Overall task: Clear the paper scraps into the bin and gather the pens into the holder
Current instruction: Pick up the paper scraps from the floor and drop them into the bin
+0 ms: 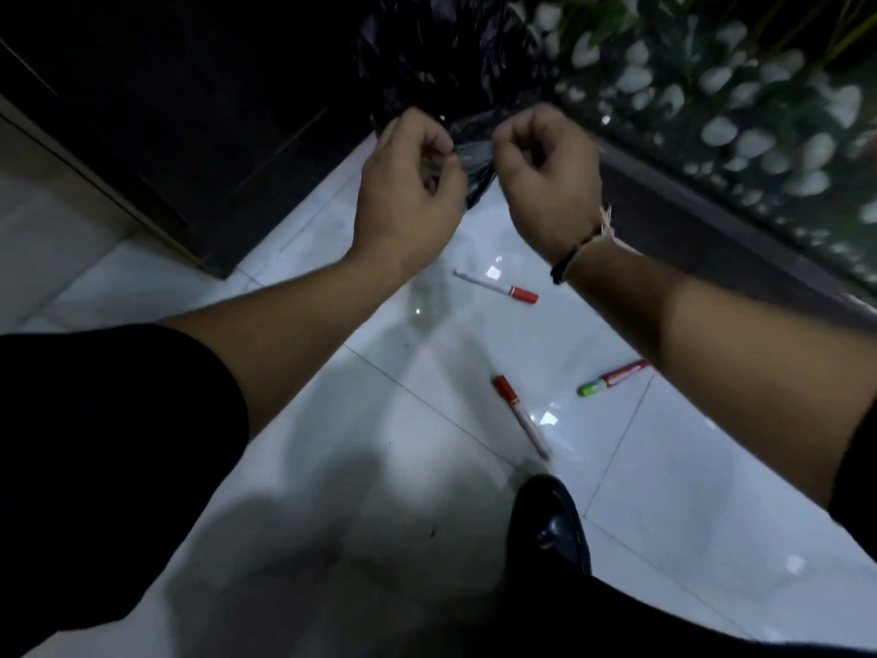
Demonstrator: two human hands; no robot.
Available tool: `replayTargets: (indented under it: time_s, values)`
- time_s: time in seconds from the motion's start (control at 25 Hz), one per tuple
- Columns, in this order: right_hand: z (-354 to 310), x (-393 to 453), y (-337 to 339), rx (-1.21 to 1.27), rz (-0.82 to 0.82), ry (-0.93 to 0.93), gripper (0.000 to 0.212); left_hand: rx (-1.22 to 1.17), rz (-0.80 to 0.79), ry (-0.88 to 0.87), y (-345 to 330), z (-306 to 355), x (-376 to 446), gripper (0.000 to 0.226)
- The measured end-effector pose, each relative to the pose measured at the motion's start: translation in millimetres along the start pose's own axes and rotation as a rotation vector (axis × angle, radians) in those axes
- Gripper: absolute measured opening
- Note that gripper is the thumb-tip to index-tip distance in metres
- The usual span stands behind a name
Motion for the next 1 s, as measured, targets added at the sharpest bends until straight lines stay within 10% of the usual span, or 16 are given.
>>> replayTargets:
  time_s: [0.36,0.6,0.8,1.0]
  values:
    - [96,-168,-112,-0.011,-0.349,-0.218,0.012,0.220,-0.323,0.327,-5,-137,-191,0.013]
    - [103,-254,-168,-0.305,-0.880,0.209,0.050,0.746,-0.518,-0.035,-16,-151,-307,0.067]
    - [103,-321,-186,-0.397,-1.156,0.625,0.079,0.817,-0.761,0.030,-50,-140,-363,0.094]
    - [126,-301,-187,-0.524,-1.094,0.735,0.075,0.827,-0.601,-0.193,-54,-142,-342,0.058]
Point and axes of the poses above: each hand's wrist, its own x-axis towards the middle knuckle, its own y-axis out of the back of the hand, z = x × y, the point moved 8 cm from there along x, towards the middle knuckle, and after that the axes turned 8 degrees about -z, right-handed, at the moved point
